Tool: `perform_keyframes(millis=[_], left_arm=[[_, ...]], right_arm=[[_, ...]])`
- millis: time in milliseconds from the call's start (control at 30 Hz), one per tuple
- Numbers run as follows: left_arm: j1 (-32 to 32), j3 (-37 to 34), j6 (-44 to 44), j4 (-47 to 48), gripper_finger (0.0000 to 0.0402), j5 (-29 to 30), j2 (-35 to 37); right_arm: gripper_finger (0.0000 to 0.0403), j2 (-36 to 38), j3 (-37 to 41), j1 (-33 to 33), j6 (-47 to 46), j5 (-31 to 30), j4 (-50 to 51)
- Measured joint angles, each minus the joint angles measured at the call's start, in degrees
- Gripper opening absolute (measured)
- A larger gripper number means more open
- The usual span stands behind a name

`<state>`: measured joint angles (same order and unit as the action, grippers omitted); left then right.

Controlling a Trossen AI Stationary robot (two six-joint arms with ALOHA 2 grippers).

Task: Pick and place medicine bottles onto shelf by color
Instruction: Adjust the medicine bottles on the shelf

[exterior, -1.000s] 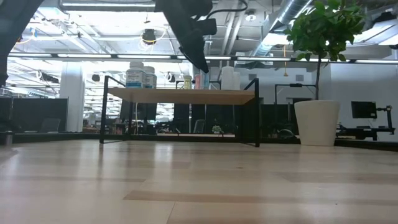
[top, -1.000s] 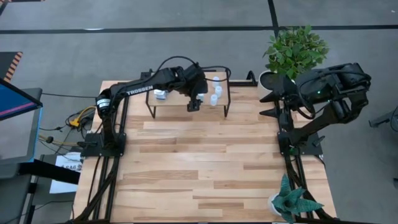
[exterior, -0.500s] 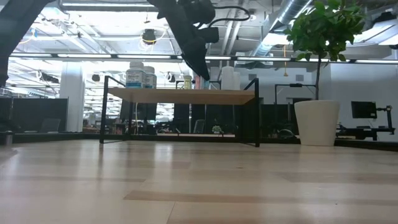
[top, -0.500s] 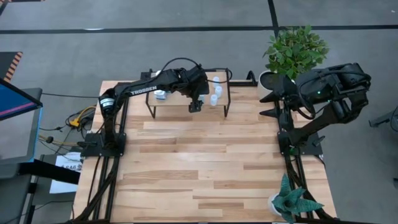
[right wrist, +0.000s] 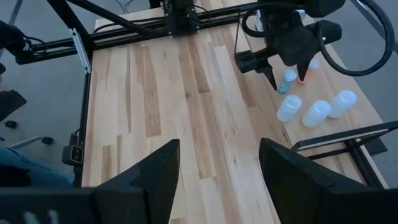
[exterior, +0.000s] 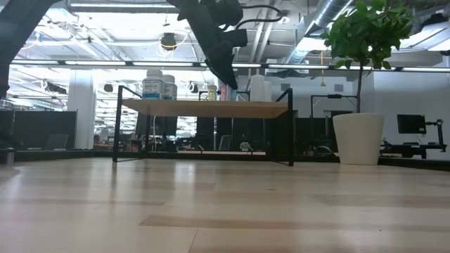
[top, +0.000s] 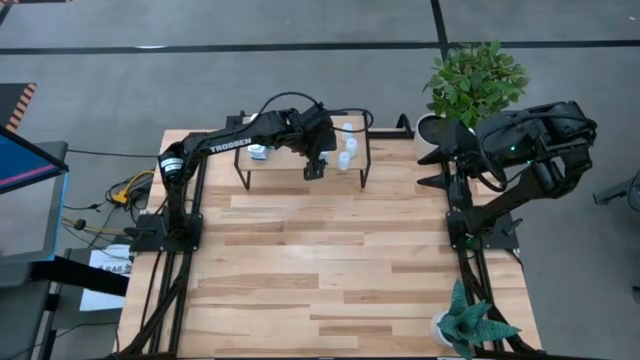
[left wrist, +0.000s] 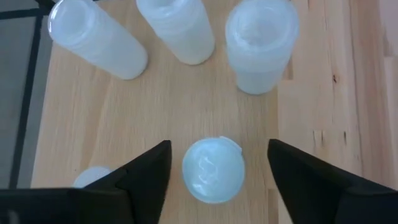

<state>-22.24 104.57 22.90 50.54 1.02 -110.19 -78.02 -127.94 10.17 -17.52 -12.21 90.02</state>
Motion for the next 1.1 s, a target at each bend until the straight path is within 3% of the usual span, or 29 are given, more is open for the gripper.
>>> perform_keyframes(millis=[300,633,900,1100], left_arm=[[0.0,0.0,0.0,1.3,0.016,0.1,0.0],[-0.1,1.3,-1.2,4.1,0.0088,-0.5,1.6],[-1.4,7.9,-1.2,15.1,0.009,-1.0,2.0],[-4.2,8.2,-2.2,19.8,0.0092,-6.5,2.0]], right_arm=[[0.024,0.0,0.0,0.0,0.0,0.0,0.0],[0.024,0.0,0.0,0.0,0.1,0.0,0.0],[0.024,0.0,4.3,-0.1,0.0,0.0,0.0],[0.024,0.0,6.6,-0.1,0.0,0.0,0.0]])
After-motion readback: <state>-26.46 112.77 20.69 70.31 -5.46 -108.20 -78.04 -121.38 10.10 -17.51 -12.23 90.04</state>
